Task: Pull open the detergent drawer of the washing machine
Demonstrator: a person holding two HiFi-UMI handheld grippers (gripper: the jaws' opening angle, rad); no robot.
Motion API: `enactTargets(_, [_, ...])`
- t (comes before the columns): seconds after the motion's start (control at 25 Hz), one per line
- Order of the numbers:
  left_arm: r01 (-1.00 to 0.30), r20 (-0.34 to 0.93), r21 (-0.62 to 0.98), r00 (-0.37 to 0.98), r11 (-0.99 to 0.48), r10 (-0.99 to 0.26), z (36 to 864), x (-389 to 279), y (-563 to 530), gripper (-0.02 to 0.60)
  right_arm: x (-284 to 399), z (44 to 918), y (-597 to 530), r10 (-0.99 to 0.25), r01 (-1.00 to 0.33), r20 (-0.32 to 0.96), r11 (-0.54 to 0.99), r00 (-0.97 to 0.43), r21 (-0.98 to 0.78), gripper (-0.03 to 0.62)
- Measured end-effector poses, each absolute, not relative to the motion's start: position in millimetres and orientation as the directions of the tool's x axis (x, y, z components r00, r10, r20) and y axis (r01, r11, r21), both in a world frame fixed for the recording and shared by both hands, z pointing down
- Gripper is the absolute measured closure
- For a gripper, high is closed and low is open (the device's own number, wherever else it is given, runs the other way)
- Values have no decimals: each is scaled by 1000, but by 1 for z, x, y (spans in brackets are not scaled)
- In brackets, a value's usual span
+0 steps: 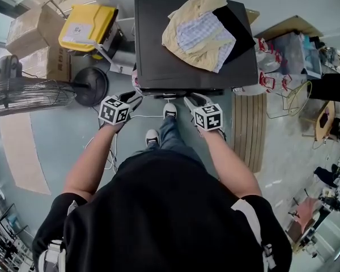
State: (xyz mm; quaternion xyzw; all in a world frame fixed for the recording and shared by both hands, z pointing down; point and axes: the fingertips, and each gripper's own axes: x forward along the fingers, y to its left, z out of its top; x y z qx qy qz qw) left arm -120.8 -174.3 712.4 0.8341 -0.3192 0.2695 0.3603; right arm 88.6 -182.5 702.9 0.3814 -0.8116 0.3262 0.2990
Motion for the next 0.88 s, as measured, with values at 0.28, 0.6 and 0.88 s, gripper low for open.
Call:
enactTargets(0.28, [-720, 685, 439, 656, -538, -318, 727, -112, -177, 419, 87, 716, -188, -407, -810, 739, 494, -537, -317, 462])
enactTargets(0.6, [-718, 693, 439, 654, -541, -304, 738, -105, -184, 428, 84, 725, -194, -385, -795, 737, 504, -556, -337, 456])
enactTargets(0.88, [-710, 695, 443, 657, -547, -291, 743, -102, -183, 459, 79, 732, -194, -367, -782, 736, 518, -569, -346, 456])
